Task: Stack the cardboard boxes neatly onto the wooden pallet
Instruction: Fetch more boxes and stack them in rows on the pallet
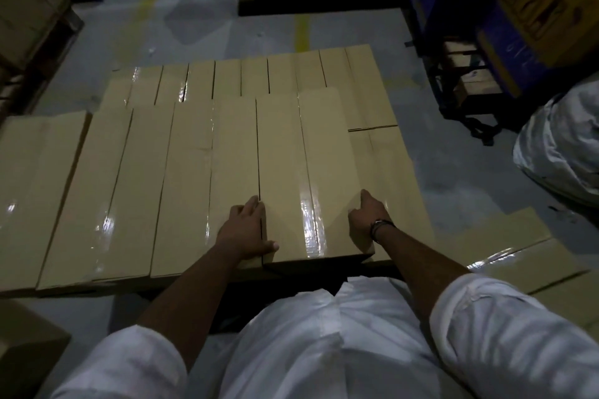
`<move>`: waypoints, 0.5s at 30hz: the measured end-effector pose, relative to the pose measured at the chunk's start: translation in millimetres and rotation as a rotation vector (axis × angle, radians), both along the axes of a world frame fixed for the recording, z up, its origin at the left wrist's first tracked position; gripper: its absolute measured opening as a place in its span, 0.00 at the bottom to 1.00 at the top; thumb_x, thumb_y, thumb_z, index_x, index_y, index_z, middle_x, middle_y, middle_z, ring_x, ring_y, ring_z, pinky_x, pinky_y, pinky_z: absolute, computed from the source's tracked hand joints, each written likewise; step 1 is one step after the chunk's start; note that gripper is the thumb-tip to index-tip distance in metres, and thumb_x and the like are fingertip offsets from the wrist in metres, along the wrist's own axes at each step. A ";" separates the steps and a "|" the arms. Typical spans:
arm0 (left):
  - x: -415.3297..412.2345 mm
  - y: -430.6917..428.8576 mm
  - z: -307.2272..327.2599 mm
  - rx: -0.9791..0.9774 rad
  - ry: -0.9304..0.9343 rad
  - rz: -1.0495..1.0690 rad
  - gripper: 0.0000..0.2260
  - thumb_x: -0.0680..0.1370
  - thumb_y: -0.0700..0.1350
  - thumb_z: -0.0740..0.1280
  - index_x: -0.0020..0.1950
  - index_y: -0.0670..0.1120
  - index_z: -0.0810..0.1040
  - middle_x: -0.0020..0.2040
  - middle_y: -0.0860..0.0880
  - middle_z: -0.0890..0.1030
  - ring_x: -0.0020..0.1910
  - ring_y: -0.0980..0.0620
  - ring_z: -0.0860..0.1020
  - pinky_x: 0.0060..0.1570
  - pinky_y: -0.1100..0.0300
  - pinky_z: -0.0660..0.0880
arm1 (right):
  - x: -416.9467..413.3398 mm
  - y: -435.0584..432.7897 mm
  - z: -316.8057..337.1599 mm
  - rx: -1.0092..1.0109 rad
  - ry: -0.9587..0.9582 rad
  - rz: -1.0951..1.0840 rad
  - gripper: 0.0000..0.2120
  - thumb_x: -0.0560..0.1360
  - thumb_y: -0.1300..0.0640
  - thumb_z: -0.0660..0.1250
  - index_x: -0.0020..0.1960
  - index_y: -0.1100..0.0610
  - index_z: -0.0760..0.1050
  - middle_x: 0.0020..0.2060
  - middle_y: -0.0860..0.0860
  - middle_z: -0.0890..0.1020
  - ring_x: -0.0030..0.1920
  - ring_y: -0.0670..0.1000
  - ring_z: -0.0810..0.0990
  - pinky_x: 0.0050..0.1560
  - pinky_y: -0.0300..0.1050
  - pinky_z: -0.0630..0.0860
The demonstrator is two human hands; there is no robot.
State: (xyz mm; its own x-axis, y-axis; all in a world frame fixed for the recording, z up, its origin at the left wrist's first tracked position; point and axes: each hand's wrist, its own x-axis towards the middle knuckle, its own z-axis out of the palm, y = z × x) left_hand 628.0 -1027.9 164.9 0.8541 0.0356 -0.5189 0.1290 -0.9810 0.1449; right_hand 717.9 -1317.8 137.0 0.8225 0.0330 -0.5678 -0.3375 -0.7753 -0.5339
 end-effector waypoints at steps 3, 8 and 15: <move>2.0 -0.6 1.2 -0.014 0.034 0.013 0.54 0.69 0.66 0.74 0.83 0.47 0.48 0.83 0.52 0.44 0.79 0.40 0.50 0.73 0.45 0.64 | 1.5 0.4 1.4 -0.052 0.033 0.083 0.36 0.78 0.56 0.65 0.80 0.62 0.52 0.73 0.62 0.69 0.71 0.60 0.70 0.67 0.47 0.68; 6.6 0.8 7.8 -0.022 0.097 0.004 0.55 0.69 0.67 0.74 0.83 0.47 0.46 0.83 0.53 0.42 0.80 0.40 0.49 0.74 0.44 0.63 | 9.2 3.4 12.2 -0.153 0.127 0.194 0.40 0.79 0.53 0.64 0.80 0.65 0.44 0.72 0.64 0.69 0.70 0.61 0.71 0.64 0.47 0.70; 3.3 4.3 15.9 -0.048 0.163 -0.034 0.54 0.70 0.67 0.73 0.83 0.47 0.46 0.83 0.50 0.41 0.81 0.40 0.47 0.75 0.42 0.61 | -16.9 12.8 27.2 -0.234 0.099 0.268 0.36 0.80 0.50 0.62 0.80 0.63 0.50 0.78 0.63 0.57 0.75 0.61 0.65 0.71 0.51 0.67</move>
